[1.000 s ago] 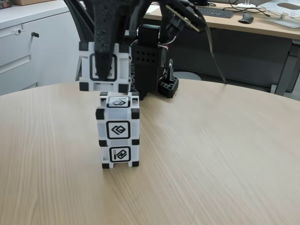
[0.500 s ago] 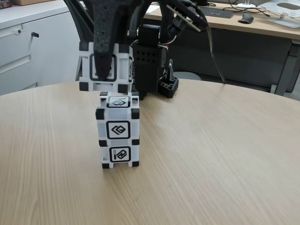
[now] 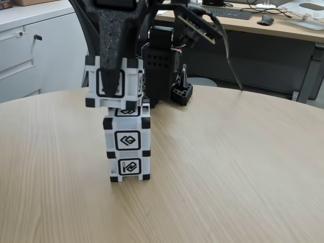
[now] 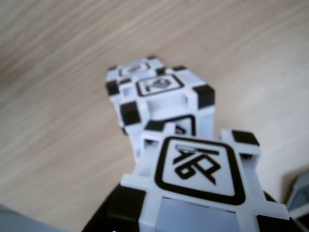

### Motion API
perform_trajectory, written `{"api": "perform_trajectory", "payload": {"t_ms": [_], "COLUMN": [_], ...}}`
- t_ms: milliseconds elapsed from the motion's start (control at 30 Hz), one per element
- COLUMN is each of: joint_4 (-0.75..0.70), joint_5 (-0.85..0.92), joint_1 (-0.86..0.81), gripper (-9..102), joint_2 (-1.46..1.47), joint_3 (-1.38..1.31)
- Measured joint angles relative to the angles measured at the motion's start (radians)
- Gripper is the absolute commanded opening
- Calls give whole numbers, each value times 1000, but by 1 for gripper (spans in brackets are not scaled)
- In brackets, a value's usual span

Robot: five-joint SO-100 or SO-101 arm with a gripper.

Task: Stack cubes from left to right.

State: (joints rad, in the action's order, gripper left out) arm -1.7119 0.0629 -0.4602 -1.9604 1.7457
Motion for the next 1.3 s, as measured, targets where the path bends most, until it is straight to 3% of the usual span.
{"api": "perform_trajectory", "payload": {"t_ms": [300, 600, 833, 1300], "joint_4": [0, -2, 2, 8], "joint_5": [5, 29, 51, 95], "joint_1": [0, 2, 2, 0], "gripper": [0, 9, 28, 36], "joint_2": [6, 49, 83, 181], "joint_3": [-2, -8, -11, -5]}}
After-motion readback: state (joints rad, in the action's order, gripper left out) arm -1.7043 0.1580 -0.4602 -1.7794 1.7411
